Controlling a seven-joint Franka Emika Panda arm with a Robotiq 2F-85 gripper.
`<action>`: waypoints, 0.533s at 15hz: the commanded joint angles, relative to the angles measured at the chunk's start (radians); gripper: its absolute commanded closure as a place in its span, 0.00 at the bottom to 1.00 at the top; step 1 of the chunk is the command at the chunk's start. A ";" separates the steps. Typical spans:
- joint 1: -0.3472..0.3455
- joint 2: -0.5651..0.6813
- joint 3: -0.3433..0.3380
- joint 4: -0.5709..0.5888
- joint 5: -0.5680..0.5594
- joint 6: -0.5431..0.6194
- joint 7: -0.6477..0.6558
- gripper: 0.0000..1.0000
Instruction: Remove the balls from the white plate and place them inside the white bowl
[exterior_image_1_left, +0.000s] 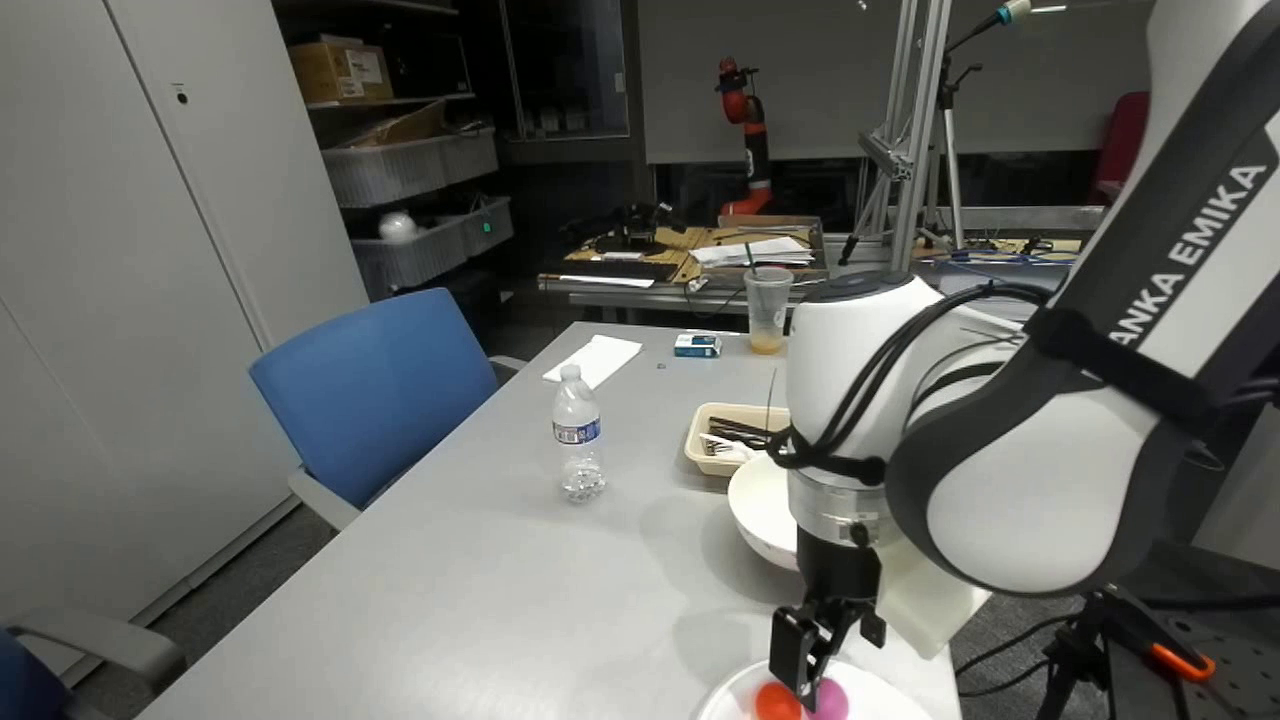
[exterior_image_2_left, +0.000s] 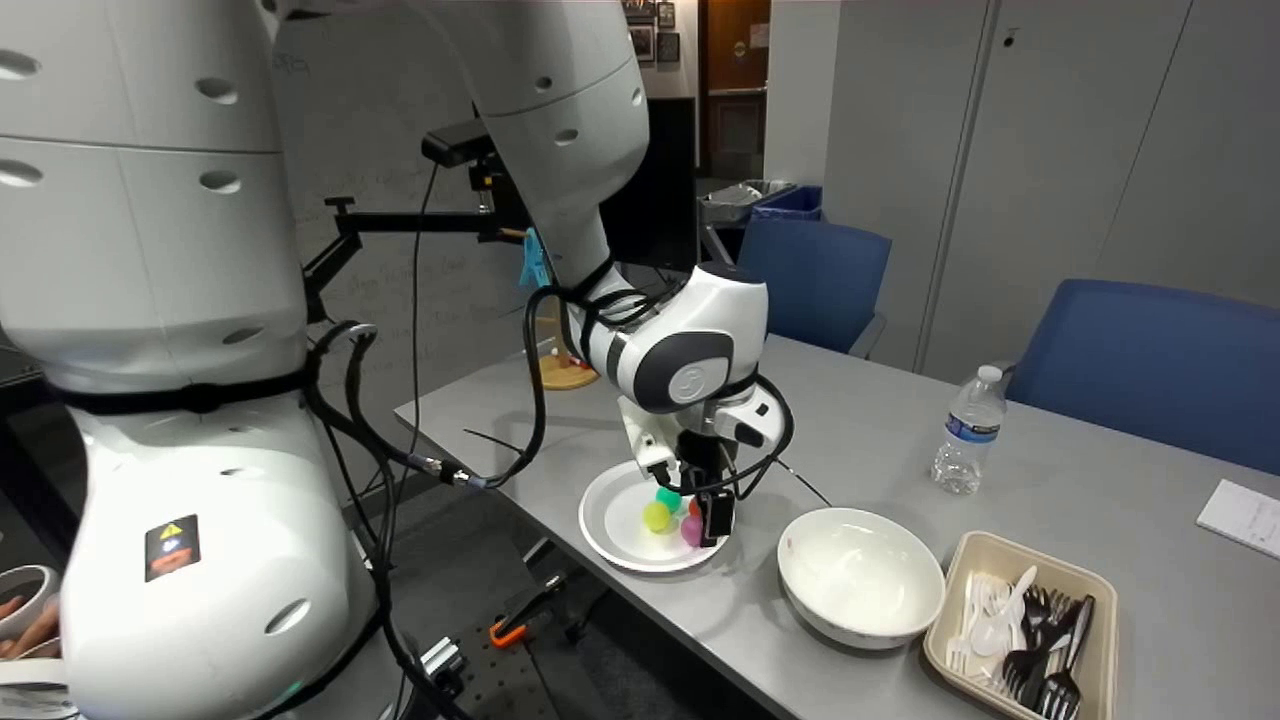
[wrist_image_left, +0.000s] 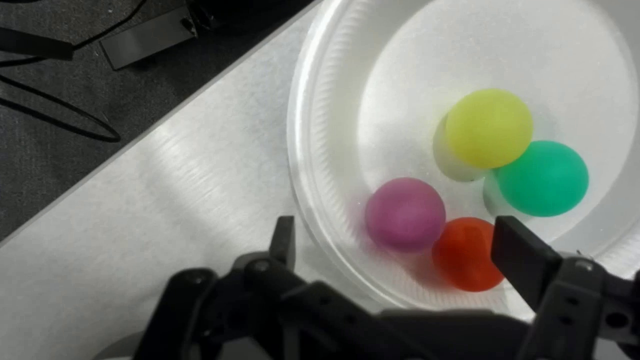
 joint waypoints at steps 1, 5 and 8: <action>0.023 0.038 -0.013 -0.003 0.028 0.064 -0.033 0.00; 0.030 0.062 -0.011 -0.002 0.032 0.093 -0.032 0.00; 0.039 0.063 -0.011 0.006 0.028 0.101 -0.026 0.00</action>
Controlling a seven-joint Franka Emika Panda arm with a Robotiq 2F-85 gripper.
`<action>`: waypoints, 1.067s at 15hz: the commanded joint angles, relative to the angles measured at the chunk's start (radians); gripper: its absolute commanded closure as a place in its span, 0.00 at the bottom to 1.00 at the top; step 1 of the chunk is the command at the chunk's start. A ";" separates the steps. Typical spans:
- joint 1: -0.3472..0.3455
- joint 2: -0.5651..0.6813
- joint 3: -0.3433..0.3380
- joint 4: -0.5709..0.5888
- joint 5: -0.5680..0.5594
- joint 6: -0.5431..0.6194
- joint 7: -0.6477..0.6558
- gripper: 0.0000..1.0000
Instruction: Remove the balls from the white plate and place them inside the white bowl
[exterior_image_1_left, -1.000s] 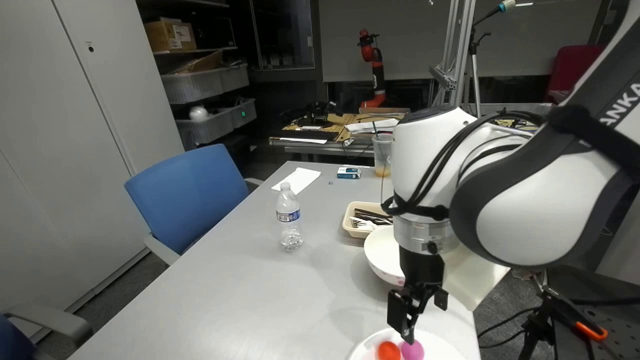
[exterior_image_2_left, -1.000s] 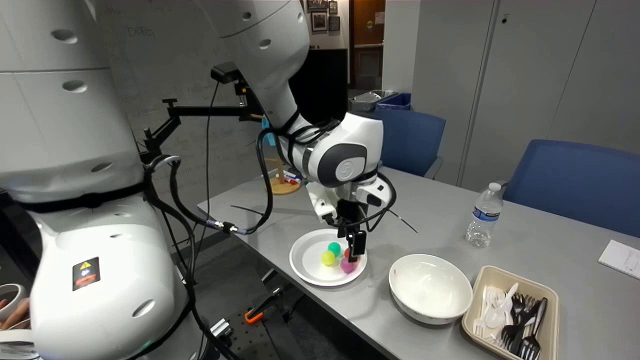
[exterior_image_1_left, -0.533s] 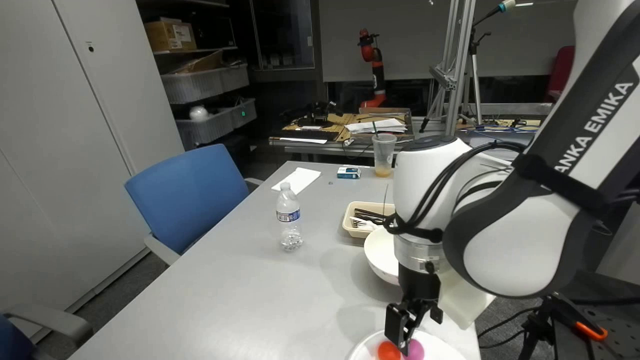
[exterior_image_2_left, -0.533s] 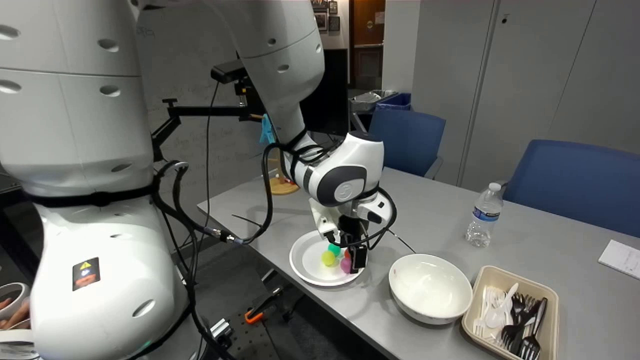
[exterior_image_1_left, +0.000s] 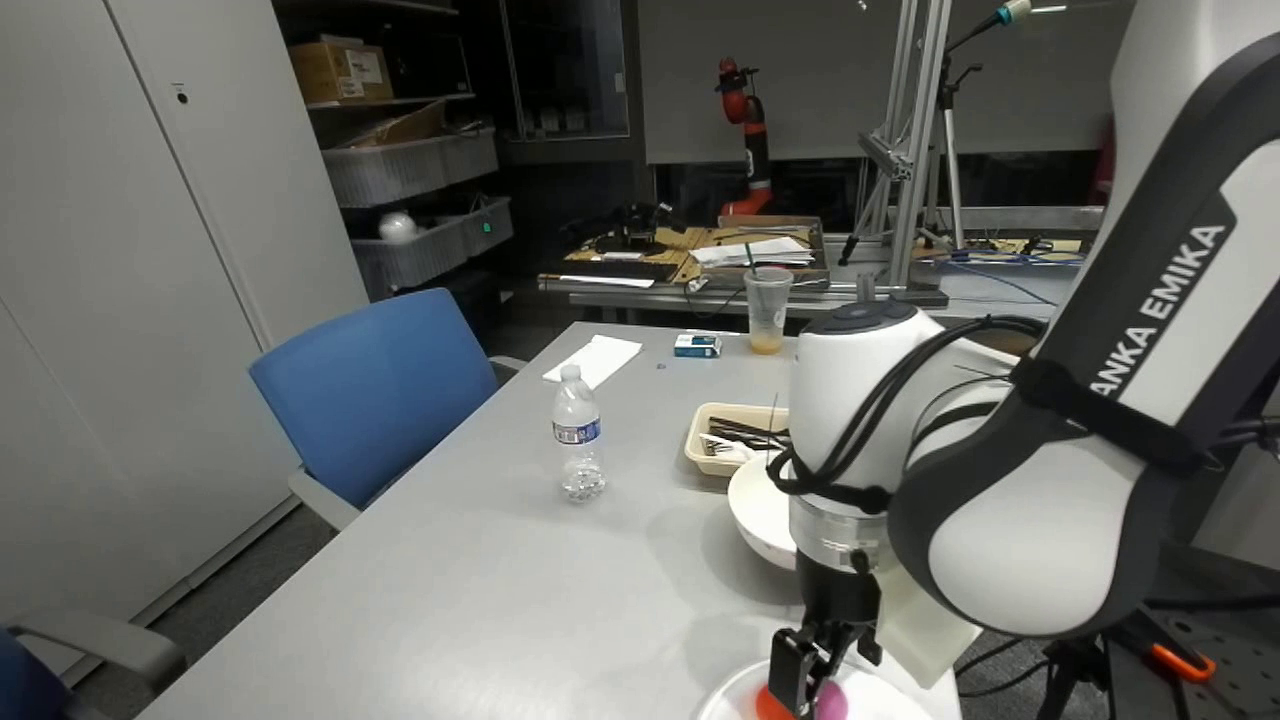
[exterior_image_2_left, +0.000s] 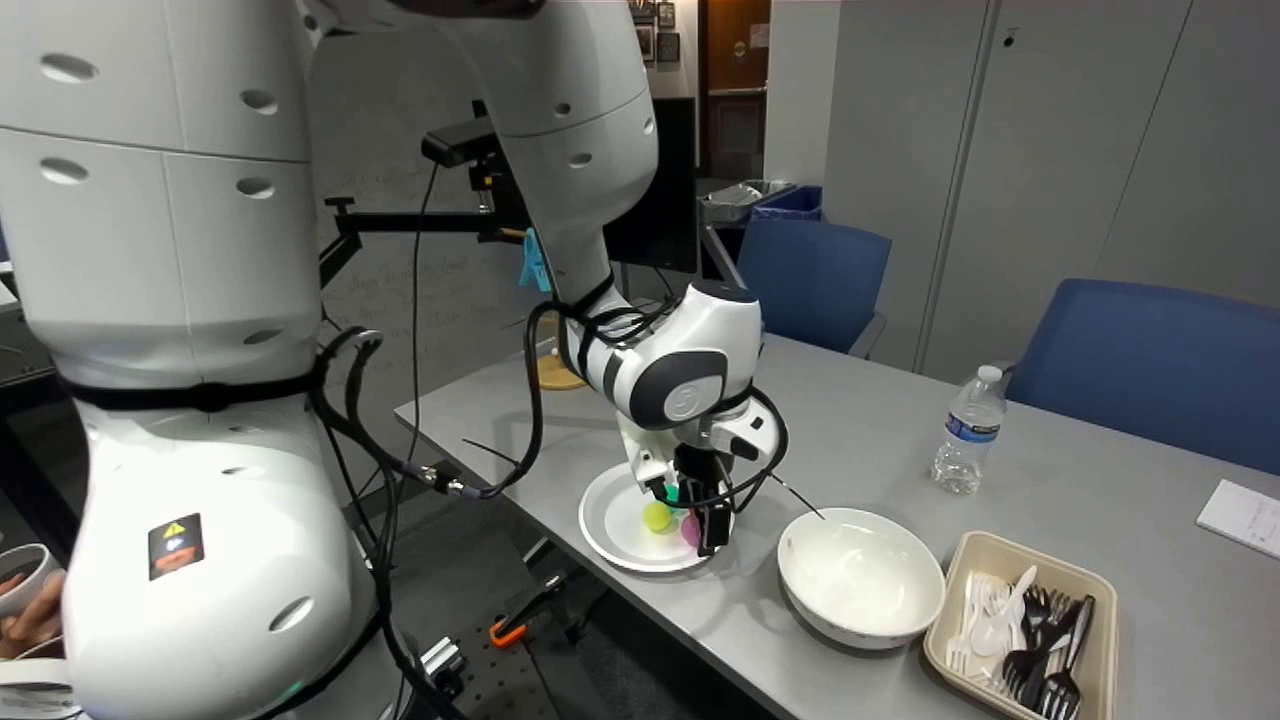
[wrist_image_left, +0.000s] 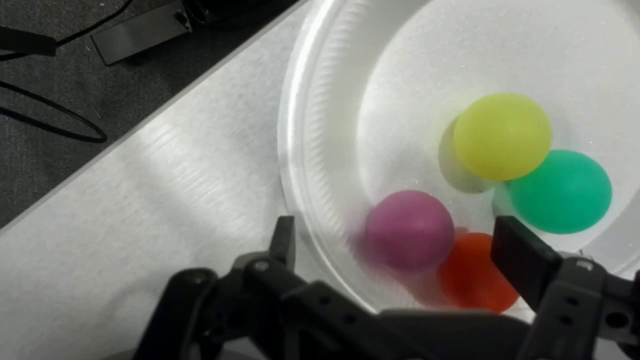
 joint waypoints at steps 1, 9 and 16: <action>0.037 0.000 -0.013 0.009 0.017 0.033 -0.017 0.00; 0.074 0.022 -0.010 0.051 0.019 0.050 -0.011 0.00; 0.067 0.071 -0.012 0.071 0.028 0.070 -0.023 0.00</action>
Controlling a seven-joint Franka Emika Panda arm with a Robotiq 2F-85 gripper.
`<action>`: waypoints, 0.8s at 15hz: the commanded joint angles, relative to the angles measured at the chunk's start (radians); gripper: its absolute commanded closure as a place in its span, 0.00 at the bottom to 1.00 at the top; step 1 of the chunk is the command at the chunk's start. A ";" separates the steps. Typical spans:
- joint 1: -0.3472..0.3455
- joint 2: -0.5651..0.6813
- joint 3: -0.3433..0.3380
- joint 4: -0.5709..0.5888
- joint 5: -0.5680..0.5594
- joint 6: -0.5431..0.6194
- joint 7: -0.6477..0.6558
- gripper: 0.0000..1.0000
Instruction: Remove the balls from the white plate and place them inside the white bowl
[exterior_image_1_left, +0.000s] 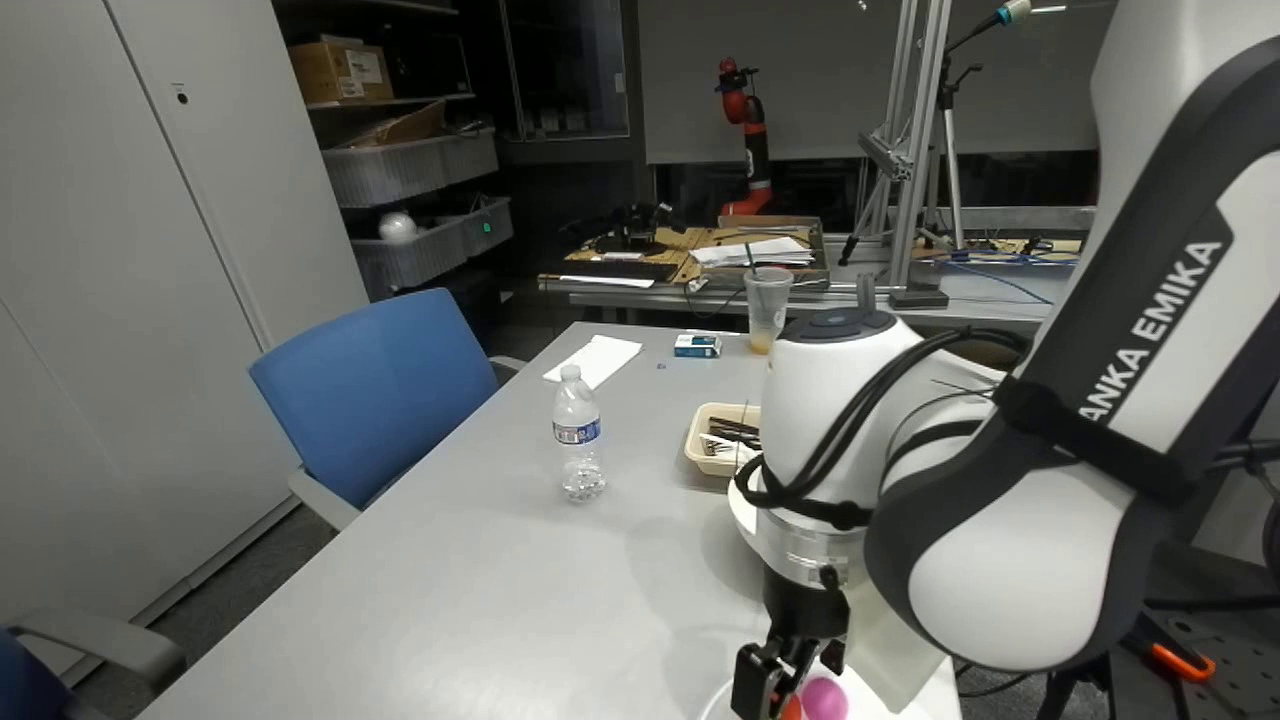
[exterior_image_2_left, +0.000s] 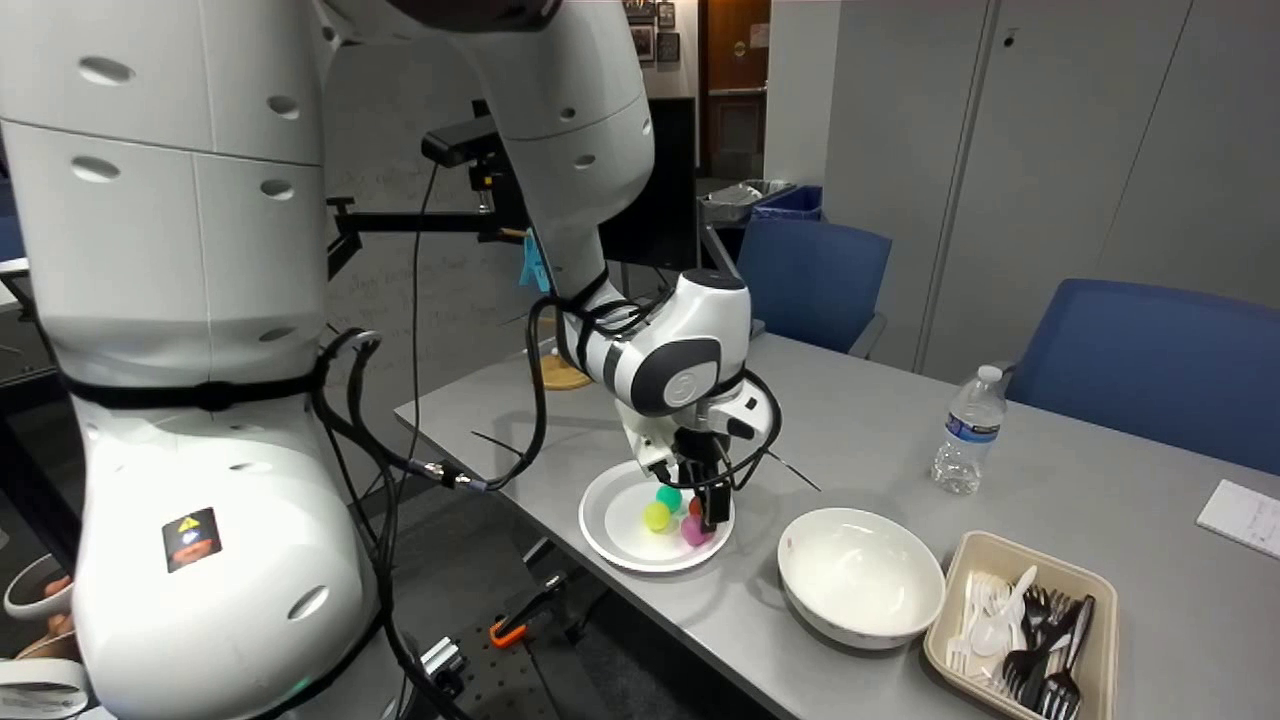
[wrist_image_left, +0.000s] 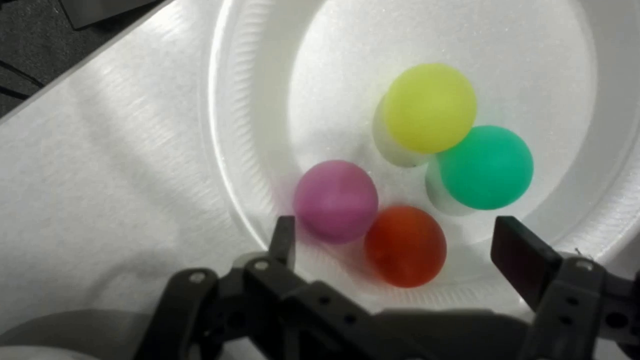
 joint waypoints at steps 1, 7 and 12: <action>0.011 0.047 -0.010 0.021 0.030 0.039 -0.024 0.00; 0.005 0.080 -0.007 0.033 0.051 0.036 -0.029 0.12; 0.005 0.091 -0.009 0.034 0.060 0.035 -0.029 0.48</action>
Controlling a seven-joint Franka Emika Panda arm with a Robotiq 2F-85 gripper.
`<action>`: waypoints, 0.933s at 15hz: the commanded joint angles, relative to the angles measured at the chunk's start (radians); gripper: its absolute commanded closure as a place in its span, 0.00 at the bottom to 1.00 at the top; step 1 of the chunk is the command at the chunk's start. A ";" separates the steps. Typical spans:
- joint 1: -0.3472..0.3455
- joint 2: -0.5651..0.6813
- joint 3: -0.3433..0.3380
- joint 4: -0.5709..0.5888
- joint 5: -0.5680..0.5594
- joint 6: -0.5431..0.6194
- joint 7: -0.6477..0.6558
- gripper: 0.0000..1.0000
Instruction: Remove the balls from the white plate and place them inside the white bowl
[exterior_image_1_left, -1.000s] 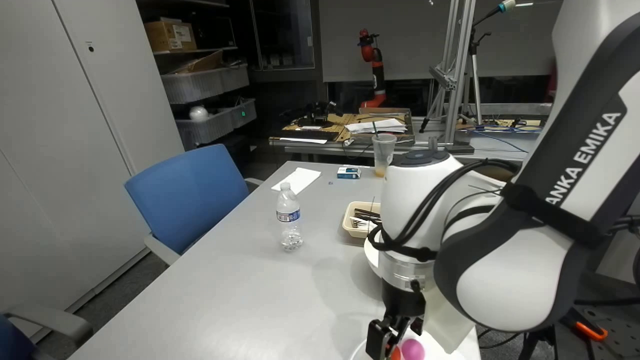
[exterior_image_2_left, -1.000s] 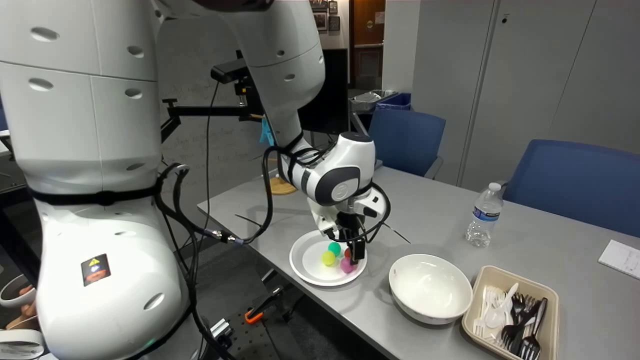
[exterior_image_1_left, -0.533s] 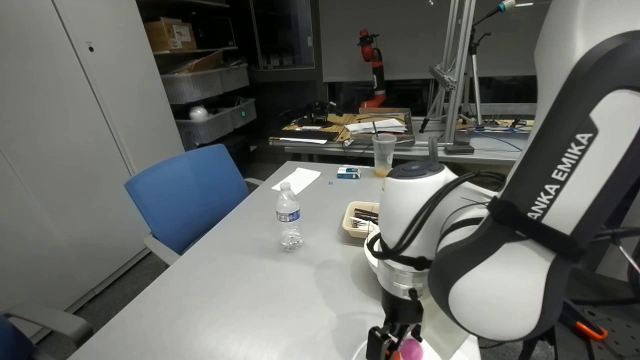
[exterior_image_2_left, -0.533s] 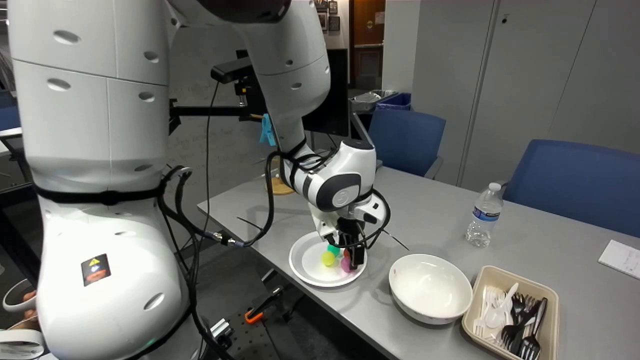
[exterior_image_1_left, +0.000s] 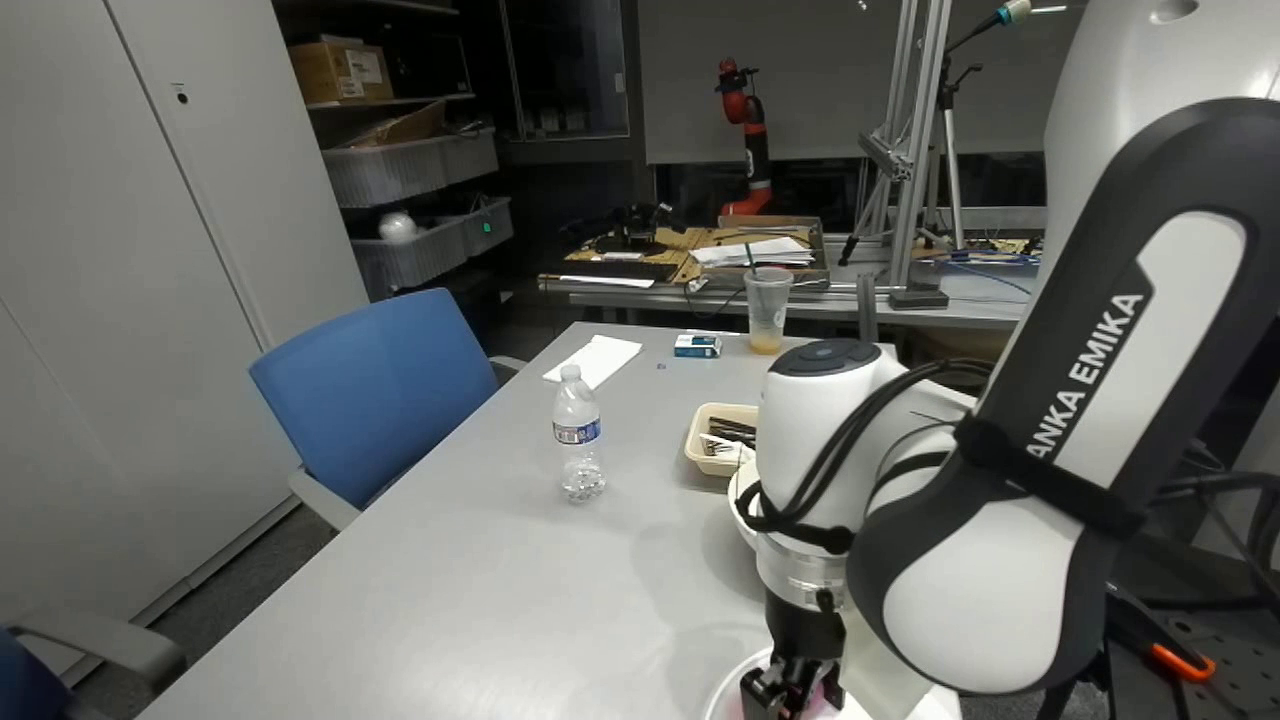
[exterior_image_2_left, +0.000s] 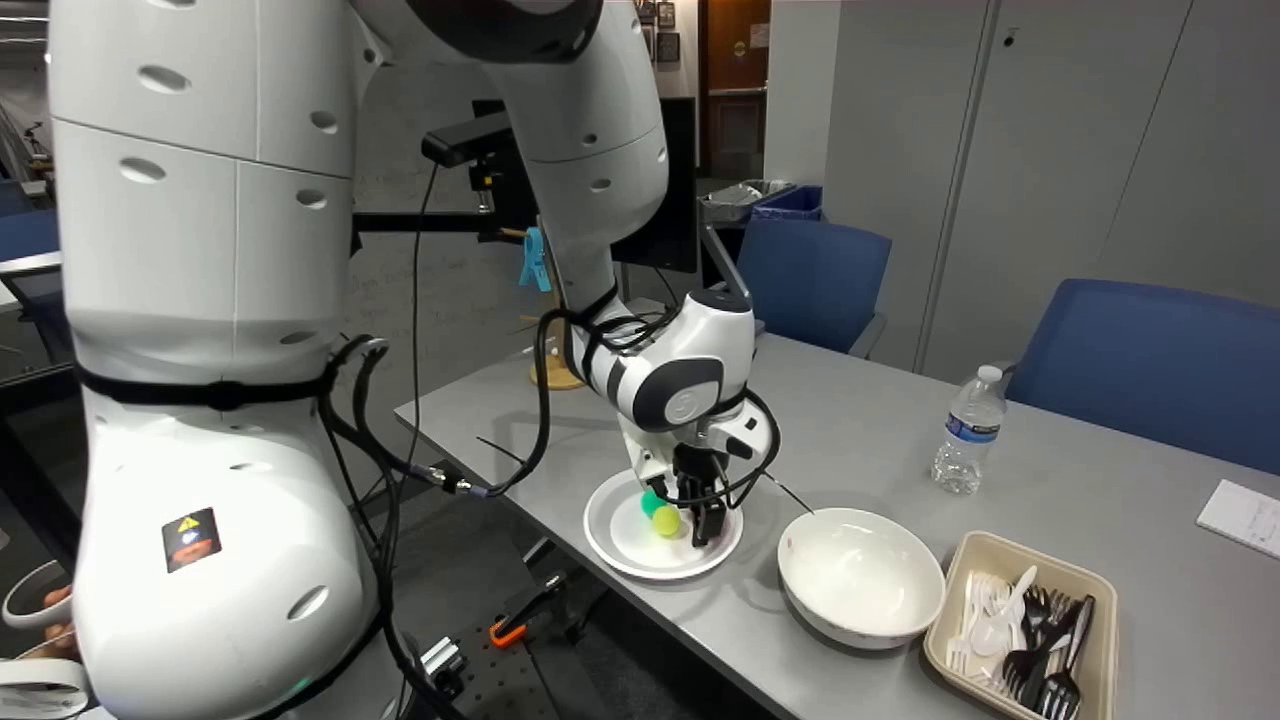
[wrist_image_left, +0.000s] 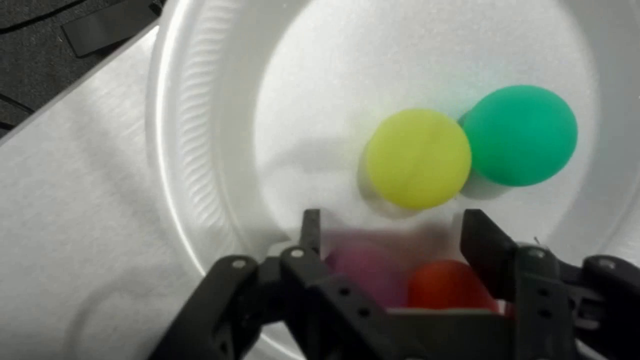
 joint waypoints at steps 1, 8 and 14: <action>0.007 0.022 -0.010 0.009 0.026 0.031 -0.028 0.58; 0.009 0.017 -0.016 0.007 0.025 0.030 -0.025 0.99; 0.009 0.014 -0.017 0.006 0.026 0.020 -0.025 0.74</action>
